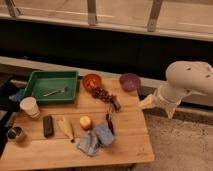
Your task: Place apple in table surface
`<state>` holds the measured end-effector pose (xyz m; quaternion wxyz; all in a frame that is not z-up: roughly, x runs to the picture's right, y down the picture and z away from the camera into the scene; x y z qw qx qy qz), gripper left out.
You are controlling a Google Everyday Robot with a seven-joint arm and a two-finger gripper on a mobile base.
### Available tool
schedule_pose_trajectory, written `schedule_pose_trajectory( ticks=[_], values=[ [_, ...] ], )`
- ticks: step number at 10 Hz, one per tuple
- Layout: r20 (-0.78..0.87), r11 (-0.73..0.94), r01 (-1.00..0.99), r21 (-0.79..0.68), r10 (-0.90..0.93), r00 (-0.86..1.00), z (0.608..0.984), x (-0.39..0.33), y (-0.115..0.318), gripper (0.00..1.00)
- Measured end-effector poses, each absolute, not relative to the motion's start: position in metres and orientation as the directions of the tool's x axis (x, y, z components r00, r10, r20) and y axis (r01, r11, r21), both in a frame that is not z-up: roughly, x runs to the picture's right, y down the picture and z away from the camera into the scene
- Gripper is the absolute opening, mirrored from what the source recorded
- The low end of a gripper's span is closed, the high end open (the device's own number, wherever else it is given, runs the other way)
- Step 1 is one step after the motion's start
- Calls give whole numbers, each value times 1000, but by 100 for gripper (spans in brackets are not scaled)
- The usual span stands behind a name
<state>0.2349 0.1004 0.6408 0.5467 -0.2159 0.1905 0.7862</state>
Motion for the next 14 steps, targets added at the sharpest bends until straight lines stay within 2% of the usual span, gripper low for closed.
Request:
schedule_pose_trajectory(
  ticks=[11,14],
  values=[
    [-546,-325,-944,63,780,-305,640,235,100,80],
    [-531,-253,-966,59,811,-245,642,220,92,80]
  ],
)
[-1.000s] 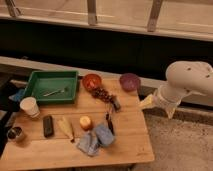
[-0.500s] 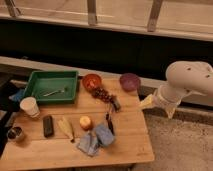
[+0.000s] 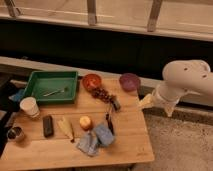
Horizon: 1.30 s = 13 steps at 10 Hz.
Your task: Place apple in table surface
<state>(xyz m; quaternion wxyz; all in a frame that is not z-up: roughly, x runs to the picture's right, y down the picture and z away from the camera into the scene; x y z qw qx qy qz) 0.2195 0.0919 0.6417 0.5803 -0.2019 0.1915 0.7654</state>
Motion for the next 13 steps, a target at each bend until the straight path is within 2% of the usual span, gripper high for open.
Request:
schedule_pose_trajectory(
  ticks=[5,9,13],
  values=[
    [-533,-92,-996,-22,844,-66,668,107,68,80],
    [-546,10,-992,-125,834,77,693,1,72,80],
    [-544,24,-990,-140,834,97,697,-14,76,80]
  ],
)
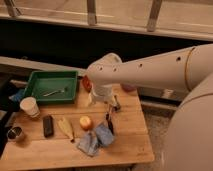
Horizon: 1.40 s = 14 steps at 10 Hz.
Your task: Place apple in table surface
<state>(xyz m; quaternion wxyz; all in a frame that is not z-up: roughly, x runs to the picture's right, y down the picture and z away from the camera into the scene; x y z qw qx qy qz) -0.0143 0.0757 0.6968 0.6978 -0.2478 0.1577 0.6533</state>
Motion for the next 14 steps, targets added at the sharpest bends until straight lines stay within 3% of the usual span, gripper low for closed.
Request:
schedule_pose_trajectory(
  ticks=[3,8,14],
  values=[
    [-562,46,-989,-141,819,119,702,-20,82,80],
    [-618,121,-969,-214,752,230,760,-81,126,80],
    [-692,82,-961,-265,678,248,811,-99,159,80]
  ],
)
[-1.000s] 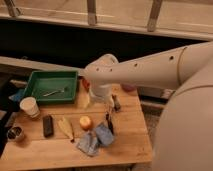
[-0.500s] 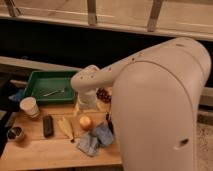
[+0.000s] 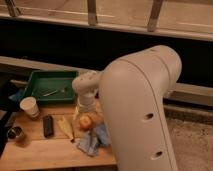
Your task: Place apple in table surface
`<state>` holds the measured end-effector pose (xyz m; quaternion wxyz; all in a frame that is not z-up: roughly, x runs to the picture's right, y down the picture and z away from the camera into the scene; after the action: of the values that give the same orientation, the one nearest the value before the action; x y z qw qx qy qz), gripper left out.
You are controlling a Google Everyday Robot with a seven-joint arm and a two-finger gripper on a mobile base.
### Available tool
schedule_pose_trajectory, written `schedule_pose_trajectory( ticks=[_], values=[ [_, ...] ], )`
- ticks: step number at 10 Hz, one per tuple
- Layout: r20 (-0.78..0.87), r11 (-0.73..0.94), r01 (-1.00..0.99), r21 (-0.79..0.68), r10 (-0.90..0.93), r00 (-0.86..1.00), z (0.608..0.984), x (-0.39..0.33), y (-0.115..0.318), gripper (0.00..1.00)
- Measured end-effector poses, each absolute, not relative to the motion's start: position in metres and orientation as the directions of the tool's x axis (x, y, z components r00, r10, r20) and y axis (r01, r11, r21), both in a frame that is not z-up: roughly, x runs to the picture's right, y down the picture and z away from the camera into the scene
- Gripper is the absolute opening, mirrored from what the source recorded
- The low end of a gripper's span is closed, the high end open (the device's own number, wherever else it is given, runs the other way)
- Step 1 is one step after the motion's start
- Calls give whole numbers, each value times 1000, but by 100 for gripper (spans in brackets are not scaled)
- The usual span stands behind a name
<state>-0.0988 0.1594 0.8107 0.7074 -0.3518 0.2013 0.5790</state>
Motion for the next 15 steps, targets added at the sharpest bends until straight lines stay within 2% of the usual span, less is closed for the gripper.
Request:
schedule_pose_trajectory(
  ticks=[12,13,14,15],
  values=[
    [-713,-35,-923,-384,646,272,813,-119,180,79],
    [-717,-29,-928,-372,644,267,815,-117,180,75],
    [-719,-23,-935,-353,646,256,818,-113,178,61],
    [-719,-19,-939,-344,648,251,819,-111,176,52]
  ],
)
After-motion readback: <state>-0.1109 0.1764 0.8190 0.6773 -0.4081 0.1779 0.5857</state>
